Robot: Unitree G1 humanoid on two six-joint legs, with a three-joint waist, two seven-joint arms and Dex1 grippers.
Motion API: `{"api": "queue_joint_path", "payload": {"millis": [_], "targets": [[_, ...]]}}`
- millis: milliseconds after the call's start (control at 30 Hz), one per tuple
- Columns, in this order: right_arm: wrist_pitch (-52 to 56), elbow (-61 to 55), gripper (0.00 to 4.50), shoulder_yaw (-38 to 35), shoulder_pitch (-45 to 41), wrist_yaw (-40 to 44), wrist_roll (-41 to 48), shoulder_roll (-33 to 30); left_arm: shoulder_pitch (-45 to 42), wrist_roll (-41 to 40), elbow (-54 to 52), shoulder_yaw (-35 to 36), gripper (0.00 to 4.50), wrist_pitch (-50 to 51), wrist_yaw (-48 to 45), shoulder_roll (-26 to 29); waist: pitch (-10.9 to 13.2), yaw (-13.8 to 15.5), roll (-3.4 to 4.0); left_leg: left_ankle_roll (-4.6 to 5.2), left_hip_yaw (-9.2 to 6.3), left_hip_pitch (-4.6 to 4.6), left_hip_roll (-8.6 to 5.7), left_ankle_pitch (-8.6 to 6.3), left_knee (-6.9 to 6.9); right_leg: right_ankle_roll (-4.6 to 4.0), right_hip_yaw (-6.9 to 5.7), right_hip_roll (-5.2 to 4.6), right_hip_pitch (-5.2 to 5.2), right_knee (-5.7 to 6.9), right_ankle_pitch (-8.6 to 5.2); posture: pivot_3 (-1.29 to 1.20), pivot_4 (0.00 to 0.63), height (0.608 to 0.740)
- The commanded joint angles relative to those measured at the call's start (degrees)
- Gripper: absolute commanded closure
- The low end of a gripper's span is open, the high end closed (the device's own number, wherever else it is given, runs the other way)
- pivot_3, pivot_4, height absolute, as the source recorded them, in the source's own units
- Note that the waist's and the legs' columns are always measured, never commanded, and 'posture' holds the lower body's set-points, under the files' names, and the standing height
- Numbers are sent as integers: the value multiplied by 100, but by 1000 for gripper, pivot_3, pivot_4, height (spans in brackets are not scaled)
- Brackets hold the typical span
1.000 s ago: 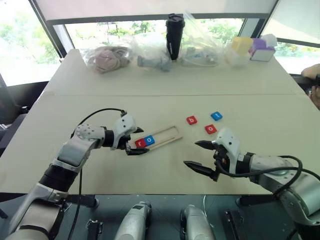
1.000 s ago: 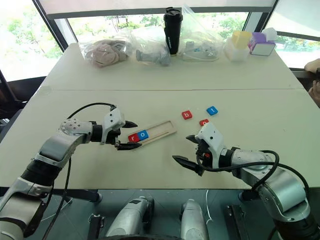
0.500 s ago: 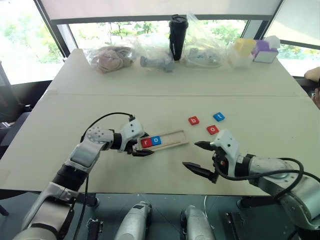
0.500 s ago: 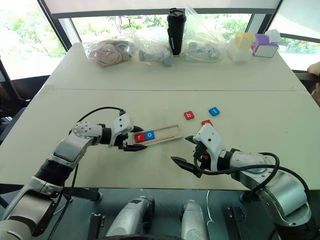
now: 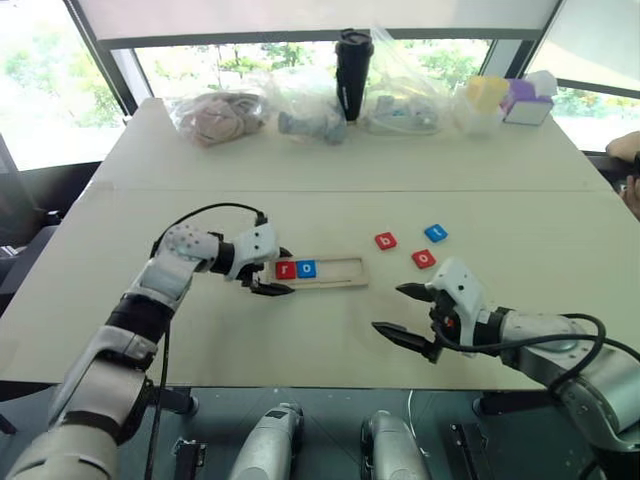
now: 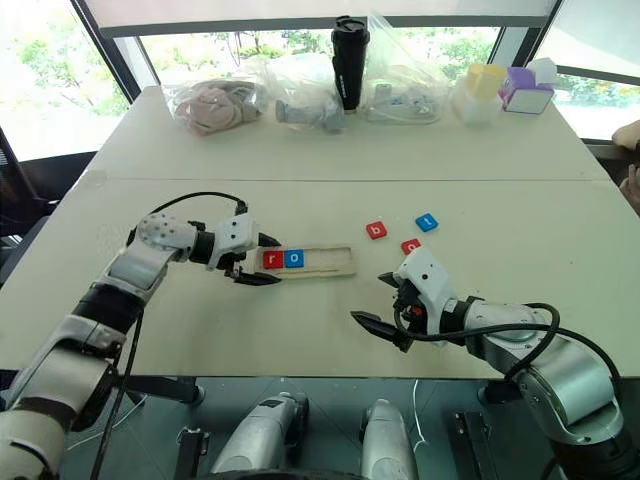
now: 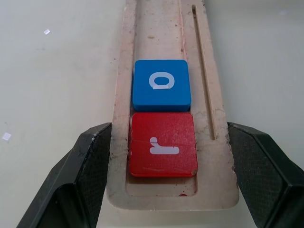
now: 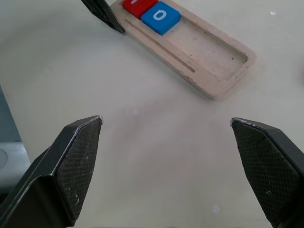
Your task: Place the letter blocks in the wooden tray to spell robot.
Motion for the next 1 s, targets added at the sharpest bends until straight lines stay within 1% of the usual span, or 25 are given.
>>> {"api": "queue_joint_path", "payload": {"millis": [33,167,400,433,467,567,700,767,833,900,1000], "targets": [[-88,-138,0,-129,-9,-55,27,36,-264,190,679,-55,1364,-524,-222,-157,0,-1,-1,0,0,0,0,0,0,2,0,0,0,-1,1,0,150,740],[-44,-204,0,-133,65,-141,60,86,-410,249,1148,-59,1364,-806,-297,-383,-3,11,-8,1,-1,0,-1,0,3,6,-2,0,3,0,2,0,150,740],[-18,-119,0,-99,4,-192,61,132,-532,298,1692,-27,1364,-1010,-437,-580,-8,8,-18,2,-1,1,-4,0,8,11,-2,-2,9,0,5,0,150,740],[-17,-97,0,-85,-19,-189,56,138,-561,332,1783,-25,302,-1047,-410,-603,-9,8,-18,2,-1,2,-4,0,8,11,-2,-3,9,0,5,0,150,740],[-16,-79,0,-59,-46,-177,45,134,-586,382,1869,-51,37,-1090,-448,-604,-9,8,-19,2,-1,2,-4,0,8,11,-3,-2,10,0,5,0,150,740],[-5,-37,0,-2,-141,-132,40,118,-674,471,2077,-66,37,-1178,-529,-622,-9,-1,-19,3,0,3,-4,0,8,12,-2,-2,10,0,5,0,150,740],[3,20,0,-6,-233,-77,36,72,-814,587,2249,38,37,-1302,-168,-626,-11,8,-21,3,-2,7,-3,0,8,12,-3,-1,14,4,6,0,150,740],[-14,54,0,-26,-268,-56,15,52,-867,546,2276,116,37,-1219,-167,-558,-11,0,-21,3,-2,8,-3,1,11,14,-3,-1,16,4,7,0,150,740],[-55,218,0,-234,-442,-173,95,226,-905,224,1980,391,37,-768,-390,-333,-9,-17,-25,7,-2,9,-2,3,13,17,-3,0,17,5,9,0,150,740],[-57,506,0,-414,-710,-323,168,445,-805,-180,1397,686,37,-116,-708,-63,-2,-75,-38,8,1,7,3,4,12,17,-2,4,8,6,11,0,150,740],[-154,1292,0,-146,-1368,-612,-328,615,-265,-837,-134,1109,37,1176,-1025,481,1,-189,-39,7,-1,4,13,4,6,5,5,21,-4,8,17,0,150,740]]}}
